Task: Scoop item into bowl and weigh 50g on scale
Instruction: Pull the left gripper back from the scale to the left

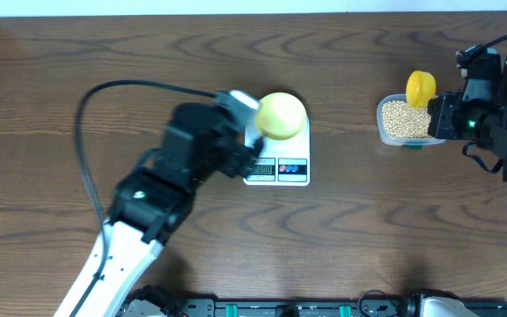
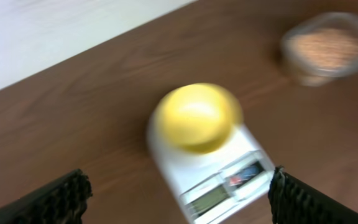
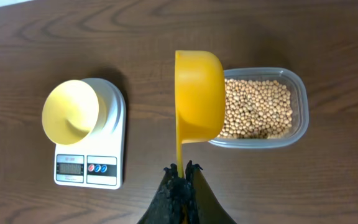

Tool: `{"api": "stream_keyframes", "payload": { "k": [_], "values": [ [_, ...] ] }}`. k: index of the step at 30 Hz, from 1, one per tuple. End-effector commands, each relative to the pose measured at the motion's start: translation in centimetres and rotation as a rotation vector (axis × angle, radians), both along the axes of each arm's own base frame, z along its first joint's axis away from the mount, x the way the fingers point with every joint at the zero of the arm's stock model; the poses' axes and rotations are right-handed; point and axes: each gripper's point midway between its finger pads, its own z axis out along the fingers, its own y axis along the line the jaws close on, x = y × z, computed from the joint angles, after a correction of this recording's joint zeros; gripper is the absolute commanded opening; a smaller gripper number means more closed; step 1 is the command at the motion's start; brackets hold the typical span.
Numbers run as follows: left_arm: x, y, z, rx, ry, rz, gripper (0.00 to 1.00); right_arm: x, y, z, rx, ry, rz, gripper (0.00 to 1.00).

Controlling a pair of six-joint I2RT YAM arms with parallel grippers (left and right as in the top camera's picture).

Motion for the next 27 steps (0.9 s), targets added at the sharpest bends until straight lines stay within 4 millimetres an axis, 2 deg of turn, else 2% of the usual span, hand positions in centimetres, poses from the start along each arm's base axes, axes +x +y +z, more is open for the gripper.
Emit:
{"api": "stream_keyframes", "payload": {
  "k": [1, 3, 8, 13, 19, 22, 27],
  "values": [
    [1.4, 6.9, 0.1, 0.122, -0.021, 0.269, 0.94, -0.2, 0.0, 1.0, -0.005, -0.025, 0.010, 0.01],
    [0.9, 8.8, -1.1, 0.164, 0.034, 0.318, 0.95, -0.3, 0.0, 0.9, -0.004, -0.017, 0.010, 0.01],
    [-0.3, 10.7, -3.7, 0.222, 0.156, 0.352, 0.95, -0.7, 0.1, 0.4, -0.001, 0.008, 0.010, 0.01],
    [-0.3, 10.9, -5.8, 0.253, 0.220, 0.354, 0.95, -1.5, 0.2, -0.2, 0.005, 0.048, 0.013, 0.01],
    [-1.8, 11.3, -10.5, 0.346, 0.412, 0.334, 0.95, -1.8, 0.3, -0.4, 0.058, 0.082, -0.046, 0.01],
    [-1.9, 11.3, -11.7, 0.369, 0.460, 0.329, 0.95, -1.8, 0.3, -0.4, 0.057, 0.078, -0.047, 0.01],
    [-1.5, 11.2, -12.7, 0.380, 0.482, 0.326, 0.95, -1.5, 0.2, -0.2, 0.052, 0.063, -0.049, 0.01]
  ]
}}
